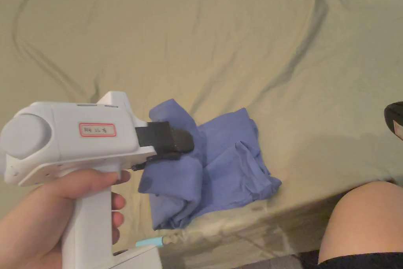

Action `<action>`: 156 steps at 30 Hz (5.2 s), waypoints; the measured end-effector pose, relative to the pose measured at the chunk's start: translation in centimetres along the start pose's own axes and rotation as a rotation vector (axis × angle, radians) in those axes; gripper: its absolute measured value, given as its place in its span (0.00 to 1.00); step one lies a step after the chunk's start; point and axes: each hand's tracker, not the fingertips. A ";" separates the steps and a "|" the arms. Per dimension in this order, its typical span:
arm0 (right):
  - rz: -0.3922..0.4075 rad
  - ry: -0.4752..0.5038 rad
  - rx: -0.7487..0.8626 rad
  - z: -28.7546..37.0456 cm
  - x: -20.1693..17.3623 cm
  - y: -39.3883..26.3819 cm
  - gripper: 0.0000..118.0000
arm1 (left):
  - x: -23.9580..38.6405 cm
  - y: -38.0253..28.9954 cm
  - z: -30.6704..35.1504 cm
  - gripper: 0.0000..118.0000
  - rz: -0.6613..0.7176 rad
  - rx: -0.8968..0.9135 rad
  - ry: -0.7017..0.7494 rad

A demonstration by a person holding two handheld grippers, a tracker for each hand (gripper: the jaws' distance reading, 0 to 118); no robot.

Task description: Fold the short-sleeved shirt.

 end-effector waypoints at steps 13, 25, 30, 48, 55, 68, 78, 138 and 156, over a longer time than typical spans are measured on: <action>-0.030 -0.029 0.000 1.7 1.0 -1.0 0.01 | 4.8 -3.2 2.6 0.57 -0.283 0.192 0.004; 0.025 -0.014 -0.040 1.3 -1.3 -0.8 0.01 | 6.7 -5.0 -10.2 0.00 -0.388 -0.004 0.199; 0.081 0.012 -0.086 0.5 -3.2 0.4 0.01 | 5.8 -4.1 -8.8 0.00 -0.413 -0.031 0.108; -0.200 0.482 -0.631 -24.7 -7.6 3.3 0.01 | -15.5 -10.5 2.8 0.02 0.252 0.271 -0.447; -0.250 0.493 -0.625 -23.9 -6.3 2.7 0.01 | -18.0 -5.9 -2.6 0.97 0.295 0.101 -0.610; -0.242 0.479 -0.489 -19.9 -6.4 4.8 0.00 | -15.1 -2.1 -5.8 0.23 0.097 -0.080 -0.590; -0.157 0.505 -0.394 -11.0 -9.6 6.3 0.00 | -30.9 2.1 10.8 0.23 -0.088 -0.124 -0.163; 0.065 -0.237 0.418 -8.3 -11.4 25.2 0.01 | 5.9 4.7 18.0 0.00 -0.301 1.076 0.439; 0.035 -0.270 0.347 -7.7 -13.3 24.5 1.00 | 5.0 3.7 18.0 1.00 -0.296 1.100 0.428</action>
